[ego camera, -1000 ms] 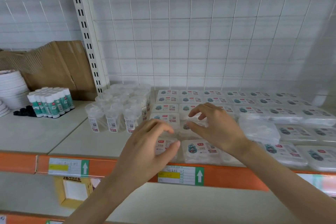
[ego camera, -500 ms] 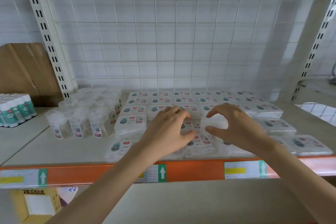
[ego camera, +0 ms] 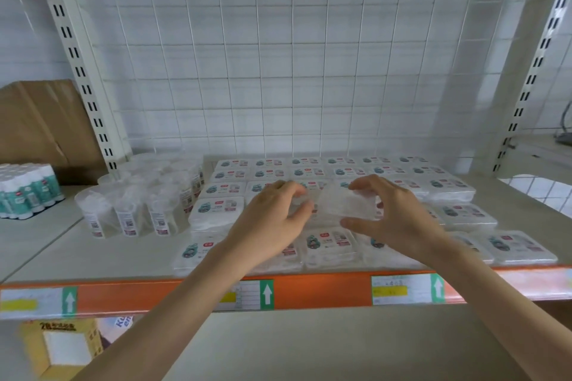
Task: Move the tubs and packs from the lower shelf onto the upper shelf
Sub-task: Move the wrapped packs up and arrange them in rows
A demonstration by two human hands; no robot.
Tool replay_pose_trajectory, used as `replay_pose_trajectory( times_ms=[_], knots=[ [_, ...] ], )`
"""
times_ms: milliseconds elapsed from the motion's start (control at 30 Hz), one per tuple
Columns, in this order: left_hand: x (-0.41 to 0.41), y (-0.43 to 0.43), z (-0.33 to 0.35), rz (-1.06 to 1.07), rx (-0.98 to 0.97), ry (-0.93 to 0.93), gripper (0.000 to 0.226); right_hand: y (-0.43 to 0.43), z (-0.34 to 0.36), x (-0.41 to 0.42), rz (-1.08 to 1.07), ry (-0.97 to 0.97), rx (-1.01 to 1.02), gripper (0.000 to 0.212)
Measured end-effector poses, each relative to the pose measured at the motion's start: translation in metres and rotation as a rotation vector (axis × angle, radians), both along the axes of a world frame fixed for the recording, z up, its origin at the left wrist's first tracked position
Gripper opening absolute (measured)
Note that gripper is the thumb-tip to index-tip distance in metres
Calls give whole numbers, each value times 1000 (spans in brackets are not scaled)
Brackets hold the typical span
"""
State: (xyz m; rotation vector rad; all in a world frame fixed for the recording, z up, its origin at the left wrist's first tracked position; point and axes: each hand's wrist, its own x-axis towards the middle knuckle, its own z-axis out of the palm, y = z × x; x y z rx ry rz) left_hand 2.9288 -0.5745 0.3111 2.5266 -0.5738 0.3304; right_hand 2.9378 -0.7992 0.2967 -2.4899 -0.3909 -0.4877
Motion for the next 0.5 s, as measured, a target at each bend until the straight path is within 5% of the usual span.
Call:
replay_pose_trajectory(
  times_ms=[300, 500],
  knots=[
    [-10, 25, 12, 32, -603, 343, 40, 47, 12, 2, 251, -189, 119, 58],
    [-11, 44, 11, 40, -794, 332, 40, 67, 21, -3, 228, 69, 588, 60]
  ],
)
